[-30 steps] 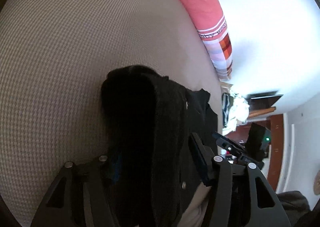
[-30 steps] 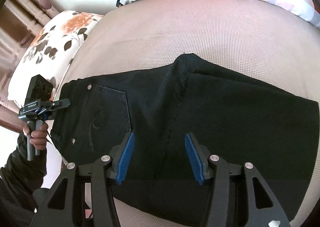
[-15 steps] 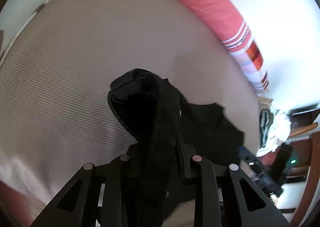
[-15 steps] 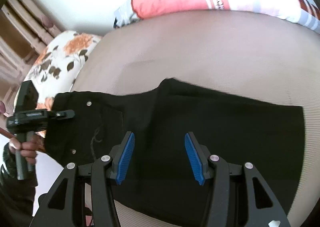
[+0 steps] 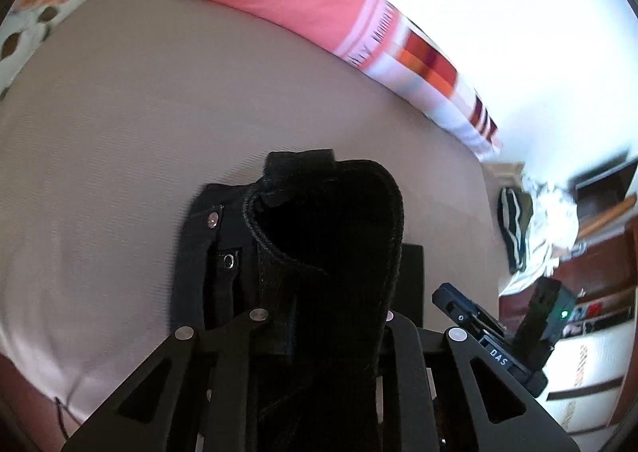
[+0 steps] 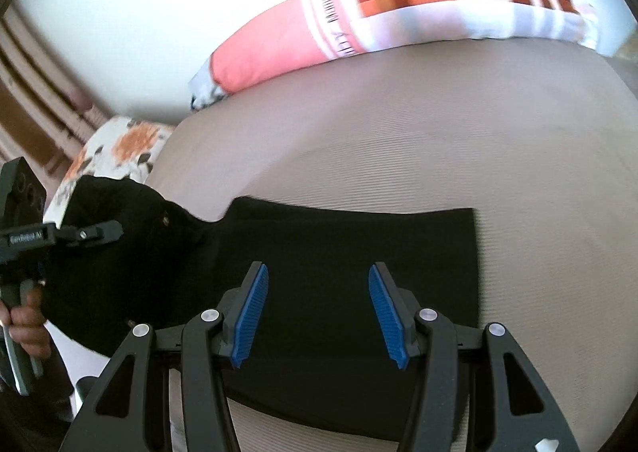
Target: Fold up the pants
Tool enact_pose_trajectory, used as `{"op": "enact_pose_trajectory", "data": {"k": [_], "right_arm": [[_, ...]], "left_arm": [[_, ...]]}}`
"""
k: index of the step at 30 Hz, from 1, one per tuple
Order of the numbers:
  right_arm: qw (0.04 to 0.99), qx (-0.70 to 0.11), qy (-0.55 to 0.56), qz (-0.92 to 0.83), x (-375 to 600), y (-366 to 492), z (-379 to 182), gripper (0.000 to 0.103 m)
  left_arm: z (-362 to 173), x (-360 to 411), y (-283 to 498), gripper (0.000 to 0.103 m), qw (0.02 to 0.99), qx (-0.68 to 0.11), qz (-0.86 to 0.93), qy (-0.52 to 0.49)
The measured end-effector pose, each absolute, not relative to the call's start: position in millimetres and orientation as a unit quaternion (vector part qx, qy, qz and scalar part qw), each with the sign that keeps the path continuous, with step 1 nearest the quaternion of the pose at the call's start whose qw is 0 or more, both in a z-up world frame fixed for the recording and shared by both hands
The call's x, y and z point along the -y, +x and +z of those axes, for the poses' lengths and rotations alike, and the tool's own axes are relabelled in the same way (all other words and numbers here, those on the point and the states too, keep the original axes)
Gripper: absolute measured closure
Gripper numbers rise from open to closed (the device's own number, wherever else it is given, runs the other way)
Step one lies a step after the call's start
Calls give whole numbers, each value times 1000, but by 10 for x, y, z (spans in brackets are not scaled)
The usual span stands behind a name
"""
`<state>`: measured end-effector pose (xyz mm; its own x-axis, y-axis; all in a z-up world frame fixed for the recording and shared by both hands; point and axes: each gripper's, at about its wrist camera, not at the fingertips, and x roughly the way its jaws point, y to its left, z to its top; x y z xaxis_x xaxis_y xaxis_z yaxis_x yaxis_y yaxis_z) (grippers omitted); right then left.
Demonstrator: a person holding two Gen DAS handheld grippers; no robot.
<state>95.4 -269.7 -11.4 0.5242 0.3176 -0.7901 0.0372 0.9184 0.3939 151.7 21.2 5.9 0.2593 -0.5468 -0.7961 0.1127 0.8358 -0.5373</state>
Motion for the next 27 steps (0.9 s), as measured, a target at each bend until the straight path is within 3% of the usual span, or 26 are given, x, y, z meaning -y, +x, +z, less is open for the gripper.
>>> {"op": "enact_pose_trajectory", "data": {"k": [9, 17, 20, 22, 27], "right_arm": [[854, -456, 246, 45, 3323, 597, -242, 51], [849, -446, 280, 30, 3578, 482, -327, 51], [845, -447, 293, 33, 3615, 478, -353, 51], [845, -448, 292, 32, 3613, 481, -355, 51], [842, -453, 290, 33, 3604, 477, -375, 51]], "left_arm": [[-307, 1008, 1495, 84, 778, -580, -215, -108], [-657, 1369, 1472, 78, 790, -580, -194, -38], [-634, 1436, 1433, 68, 793, -576, -197, -23], [-595, 1458, 1393, 49, 791, -571, -217, -24], [-253, 1382, 1176, 34, 797, -532, -283, -34]]}}
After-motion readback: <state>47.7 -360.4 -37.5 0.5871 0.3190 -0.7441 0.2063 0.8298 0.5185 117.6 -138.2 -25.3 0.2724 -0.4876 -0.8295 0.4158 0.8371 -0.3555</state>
